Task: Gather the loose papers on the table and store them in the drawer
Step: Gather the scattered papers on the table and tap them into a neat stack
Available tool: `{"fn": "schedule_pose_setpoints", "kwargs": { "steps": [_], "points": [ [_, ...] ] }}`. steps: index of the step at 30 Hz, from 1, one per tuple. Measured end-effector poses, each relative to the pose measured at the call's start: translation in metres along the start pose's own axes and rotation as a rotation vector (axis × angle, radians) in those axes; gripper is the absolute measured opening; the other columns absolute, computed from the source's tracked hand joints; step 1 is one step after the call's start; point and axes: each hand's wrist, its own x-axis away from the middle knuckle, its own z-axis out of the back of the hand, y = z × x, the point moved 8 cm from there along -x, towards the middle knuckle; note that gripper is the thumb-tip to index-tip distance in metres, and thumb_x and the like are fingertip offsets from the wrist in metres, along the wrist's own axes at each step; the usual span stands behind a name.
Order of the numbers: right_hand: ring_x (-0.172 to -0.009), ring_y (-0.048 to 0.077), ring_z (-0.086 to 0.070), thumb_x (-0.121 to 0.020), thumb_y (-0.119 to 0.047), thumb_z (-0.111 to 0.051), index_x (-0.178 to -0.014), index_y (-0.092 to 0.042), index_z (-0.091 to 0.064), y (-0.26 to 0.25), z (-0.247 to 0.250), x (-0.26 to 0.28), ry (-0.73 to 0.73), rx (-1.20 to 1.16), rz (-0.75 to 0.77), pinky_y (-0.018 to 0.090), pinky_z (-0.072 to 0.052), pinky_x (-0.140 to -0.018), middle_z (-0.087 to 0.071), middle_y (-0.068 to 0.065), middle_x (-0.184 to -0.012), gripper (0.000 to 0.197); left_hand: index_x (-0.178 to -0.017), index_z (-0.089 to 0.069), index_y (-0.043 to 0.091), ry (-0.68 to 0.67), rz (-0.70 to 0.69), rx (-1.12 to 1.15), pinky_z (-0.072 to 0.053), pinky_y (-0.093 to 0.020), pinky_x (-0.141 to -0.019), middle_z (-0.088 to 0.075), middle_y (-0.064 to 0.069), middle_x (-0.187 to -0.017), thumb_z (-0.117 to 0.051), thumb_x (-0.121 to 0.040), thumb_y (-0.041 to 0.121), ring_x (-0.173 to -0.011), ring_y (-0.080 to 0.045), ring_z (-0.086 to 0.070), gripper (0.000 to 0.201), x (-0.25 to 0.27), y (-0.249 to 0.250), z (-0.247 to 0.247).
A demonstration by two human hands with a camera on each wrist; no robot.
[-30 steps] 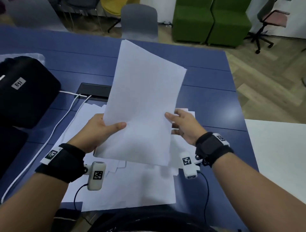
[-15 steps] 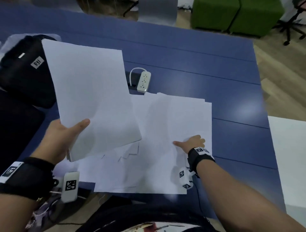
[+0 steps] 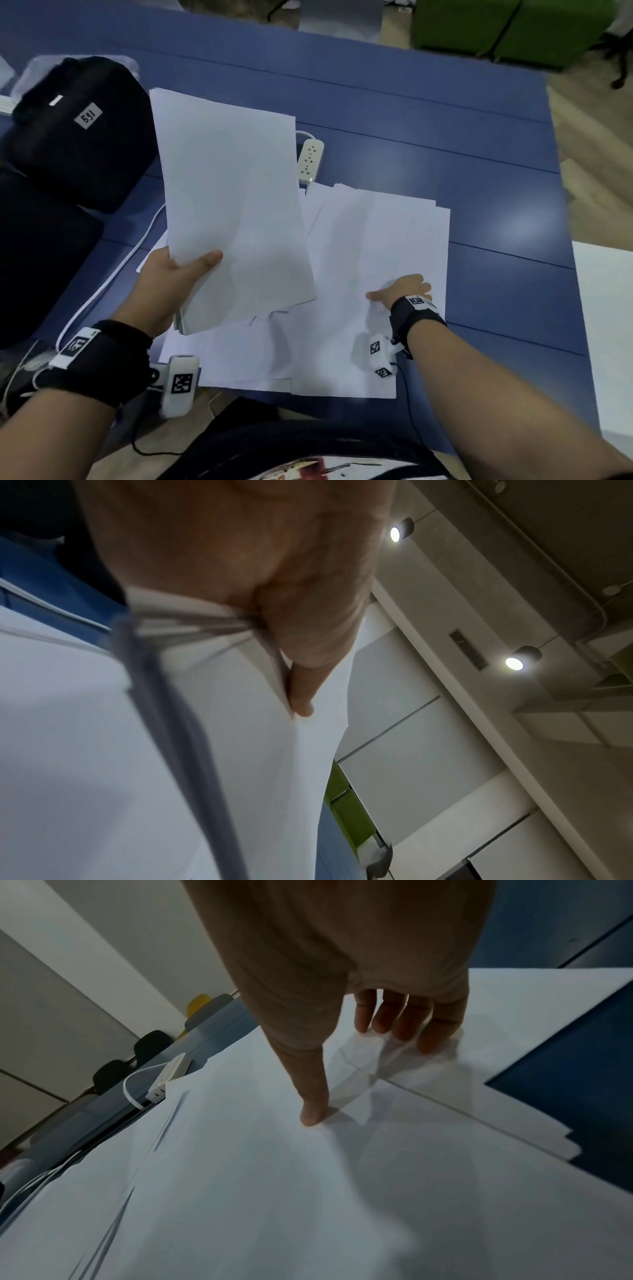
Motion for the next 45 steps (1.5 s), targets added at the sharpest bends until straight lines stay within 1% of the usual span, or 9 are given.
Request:
{"fn": "schedule_pose_setpoints", "kwargs": {
  "steps": [10,13,16,21,24,31,39,43,45],
  "points": [
    [-0.126,0.033,-0.056,-0.064,-0.052,-0.095,-0.142,-0.002,-0.035,0.008,0.002,-0.011,-0.021,-0.033,-0.064,0.040,-0.044,-0.080,-0.042,0.014,-0.142,0.110,-0.101,-0.078,0.016,-0.021,0.042,-0.011,-0.058,-0.036,-0.077,-0.085,0.005,-0.091,-0.081,-0.094,0.018,-0.075,-0.012,-0.081,0.007,0.000,-0.007,-0.008],
    [-0.095,0.029,-0.059,-0.069,-0.051,-0.092,-0.140,-0.003,-0.035,0.016,-0.003,-0.008,-0.033,-0.072,-0.085,0.036,-0.043,-0.065,-0.040,0.014,-0.140,0.103,-0.102,-0.078,0.017,-0.023,0.044,-0.006,-0.059,-0.037,-0.079,-0.085,0.004,-0.094,-0.081,-0.093,0.018,-0.078,-0.014,-0.081,0.009,0.000,-0.008,-0.009],
    [-0.064,0.023,-0.037,-0.079,-0.046,-0.086,-0.142,-0.002,-0.033,0.018,-0.008,0.003,-0.051,-0.087,-0.085,0.035,-0.024,-0.049,-0.041,0.015,-0.141,0.094,-0.103,-0.078,0.017,-0.021,0.038,-0.010,-0.059,-0.036,-0.078,-0.085,0.006,-0.094,-0.082,-0.093,0.019,-0.083,-0.018,-0.080,0.011,0.001,-0.007,-0.013],
    [-0.105,0.033,-0.065,-0.074,-0.045,-0.092,-0.138,0.000,-0.034,0.021,-0.016,0.003,-0.079,-0.157,-0.090,0.038,-0.049,-0.075,-0.053,0.018,-0.138,0.098,-0.101,-0.078,0.019,-0.040,0.050,-0.005,-0.059,-0.036,-0.079,-0.084,0.006,-0.093,-0.080,-0.094,0.018,-0.079,-0.013,-0.081,0.007,0.004,-0.007,-0.020],
    [-0.113,0.037,-0.065,-0.071,-0.046,-0.092,-0.126,-0.006,-0.049,0.019,-0.019,0.004,-0.072,-0.179,-0.067,0.042,-0.057,-0.089,-0.063,0.018,-0.131,0.080,-0.102,-0.078,0.018,-0.047,0.055,-0.010,-0.061,-0.038,-0.082,-0.085,0.005,-0.093,-0.080,-0.094,0.018,-0.079,-0.014,-0.081,0.008,0.005,-0.009,-0.021],
    [-0.115,0.039,-0.064,-0.069,-0.044,-0.095,-0.142,-0.004,-0.033,0.029,-0.012,0.010,-0.063,-0.195,-0.122,0.042,-0.044,-0.072,-0.040,0.018,-0.146,0.105,-0.107,-0.079,0.016,-0.047,0.067,-0.004,-0.063,-0.045,-0.087,-0.085,-0.001,-0.100,-0.082,-0.093,0.020,-0.091,-0.025,-0.081,0.014,0.007,-0.009,-0.023],
    [-0.112,0.038,-0.068,-0.082,-0.019,-0.089,-0.135,0.002,-0.038,0.015,-0.014,0.019,-0.060,-0.327,-0.025,0.036,-0.048,-0.073,-0.063,0.021,-0.126,0.077,-0.109,-0.079,0.016,-0.045,0.071,-0.002,-0.063,-0.050,-0.091,-0.084,-0.001,-0.103,-0.082,-0.093,0.021,-0.098,-0.029,-0.080,0.016,0.004,-0.007,-0.030],
    [-0.093,0.032,-0.064,-0.085,-0.017,-0.083,-0.121,0.002,-0.057,0.008,-0.023,0.015,-0.116,-0.337,0.060,0.033,-0.051,-0.073,-0.064,0.014,-0.107,0.048,-0.109,-0.079,0.016,-0.049,0.073,-0.003,-0.063,-0.045,-0.088,-0.084,0.001,-0.102,-0.082,-0.094,0.021,-0.096,-0.026,-0.080,0.017,0.005,-0.006,-0.031],
    [-0.100,0.033,-0.068,-0.084,-0.019,-0.082,-0.119,0.003,-0.063,0.005,-0.025,0.011,-0.135,-0.395,0.099,0.035,-0.057,-0.083,-0.070,0.015,-0.116,0.045,-0.111,-0.079,0.015,-0.049,0.074,-0.004,-0.063,-0.044,-0.087,-0.084,0.000,-0.103,-0.082,-0.093,0.022,-0.095,-0.026,-0.080,0.019,0.005,-0.007,-0.030]
  ]
}}
